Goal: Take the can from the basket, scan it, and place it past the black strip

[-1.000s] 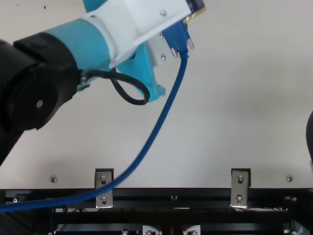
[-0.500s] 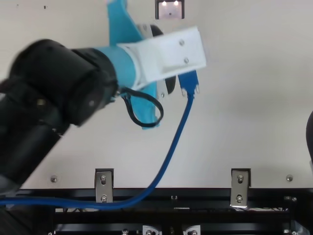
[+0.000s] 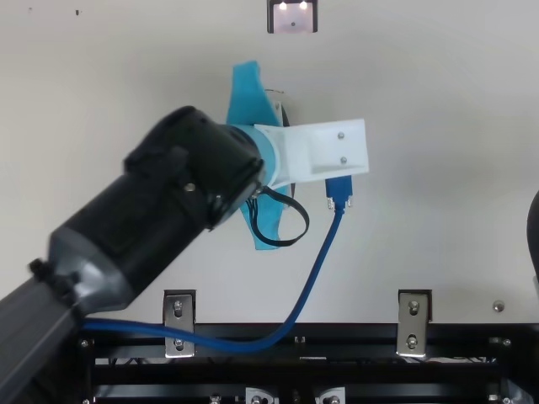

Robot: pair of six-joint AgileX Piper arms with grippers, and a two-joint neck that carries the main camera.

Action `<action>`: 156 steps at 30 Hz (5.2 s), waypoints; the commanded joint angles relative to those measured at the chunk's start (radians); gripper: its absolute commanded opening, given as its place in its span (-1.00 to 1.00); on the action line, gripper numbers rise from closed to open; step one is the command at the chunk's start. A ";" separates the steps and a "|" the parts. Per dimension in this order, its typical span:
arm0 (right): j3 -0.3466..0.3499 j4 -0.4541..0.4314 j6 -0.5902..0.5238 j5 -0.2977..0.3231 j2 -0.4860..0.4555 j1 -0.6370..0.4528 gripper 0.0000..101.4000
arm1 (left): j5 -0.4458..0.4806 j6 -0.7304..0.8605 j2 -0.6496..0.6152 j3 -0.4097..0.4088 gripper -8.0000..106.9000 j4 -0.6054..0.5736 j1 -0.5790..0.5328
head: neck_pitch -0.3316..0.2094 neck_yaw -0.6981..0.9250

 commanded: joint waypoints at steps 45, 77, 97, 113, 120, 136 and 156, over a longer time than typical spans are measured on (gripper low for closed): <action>-0.170 -0.118 -0.015 -0.127 0.297 0.127 1.00 | -0.769 -0.225 -0.499 0.278 0.71 -0.234 0.243 | -0.004 -0.006; -0.484 0.162 -0.595 0.066 0.699 0.216 1.00 | -1.105 -0.752 -0.717 0.680 0.71 -0.077 0.675 | -0.004 -0.006; -0.685 0.180 -0.838 0.235 0.956 0.348 1.00 | -1.151 -0.821 -0.735 0.754 0.71 -0.014 0.730 | -0.004 -0.006; -0.833 0.013 -0.676 0.285 1.173 0.628 1.00 | -1.151 -0.821 -0.735 0.754 0.71 -0.014 0.730 | -0.004 -0.006; -0.915 -0.037 -0.650 0.367 1.265 0.717 1.00 | -1.151 -0.821 -0.735 0.754 0.71 -0.014 0.730 | -0.004 -0.006; -1.112 -0.105 -0.663 0.542 1.431 0.855 1.00 | -1.151 -0.821 -0.735 0.754 0.71 -0.014 0.730 | -0.004 -0.006; -1.189 -0.099 -0.633 0.544 1.556 0.918 1.00 | -1.151 -0.821 -0.735 0.754 0.71 -0.014 0.730 | -0.004 -0.006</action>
